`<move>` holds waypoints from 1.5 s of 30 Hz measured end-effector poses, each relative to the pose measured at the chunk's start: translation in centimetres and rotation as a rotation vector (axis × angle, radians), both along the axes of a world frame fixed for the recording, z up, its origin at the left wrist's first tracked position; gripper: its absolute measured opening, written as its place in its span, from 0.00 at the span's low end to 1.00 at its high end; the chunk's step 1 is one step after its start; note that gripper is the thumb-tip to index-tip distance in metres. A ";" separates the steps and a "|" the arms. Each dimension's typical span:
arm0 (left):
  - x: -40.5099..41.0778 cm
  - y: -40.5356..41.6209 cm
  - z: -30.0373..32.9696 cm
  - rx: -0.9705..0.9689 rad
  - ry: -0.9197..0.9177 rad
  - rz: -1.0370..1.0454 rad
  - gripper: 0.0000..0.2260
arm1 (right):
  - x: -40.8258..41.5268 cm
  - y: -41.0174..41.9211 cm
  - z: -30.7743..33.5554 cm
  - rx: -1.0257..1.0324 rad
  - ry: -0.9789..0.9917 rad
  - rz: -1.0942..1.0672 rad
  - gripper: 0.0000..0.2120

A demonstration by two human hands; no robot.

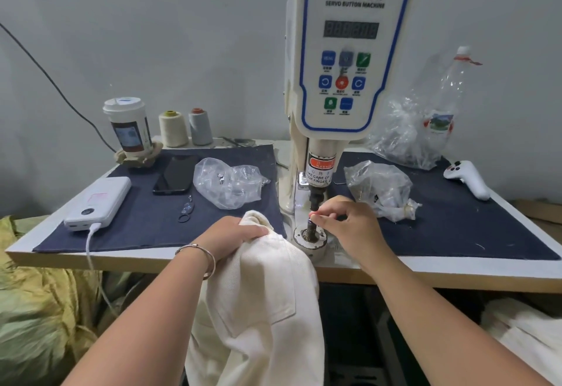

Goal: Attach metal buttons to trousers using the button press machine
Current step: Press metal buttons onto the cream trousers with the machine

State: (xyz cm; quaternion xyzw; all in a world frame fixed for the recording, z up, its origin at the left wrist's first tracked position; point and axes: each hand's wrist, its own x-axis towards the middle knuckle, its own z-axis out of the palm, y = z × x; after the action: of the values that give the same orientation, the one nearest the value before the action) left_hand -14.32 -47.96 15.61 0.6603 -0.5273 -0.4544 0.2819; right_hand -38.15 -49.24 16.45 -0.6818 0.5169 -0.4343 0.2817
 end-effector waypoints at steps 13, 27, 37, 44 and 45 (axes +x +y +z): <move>0.0 -0.2 -0.3 -0.001 0.023 0.020 0.06 | -0.7 0.1 1.0 -0.124 0.121 0.066 0.04; 1.8 2.9 3.4 0.174 0.302 -0.297 0.17 | -3.0 3.8 1.4 0.028 -0.117 0.030 0.11; -3.8 7.1 11.6 0.232 0.242 -0.746 0.08 | -2.5 7.6 4.1 0.467 -0.303 0.851 0.35; -2.4 7.5 9.2 0.218 0.267 -0.738 0.14 | -6.4 6.8 4.1 0.797 -0.072 0.934 0.21; -2.1 7.2 8.5 0.208 0.283 -0.710 0.16 | -6.7 6.5 4.0 0.826 -0.110 0.888 0.21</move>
State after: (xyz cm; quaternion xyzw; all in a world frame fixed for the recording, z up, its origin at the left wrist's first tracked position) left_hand -16.46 -40.72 24.14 0.3928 -0.6298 -0.6613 0.1086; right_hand -44.83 -42.78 20.47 -0.6431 0.2936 -0.0734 0.7034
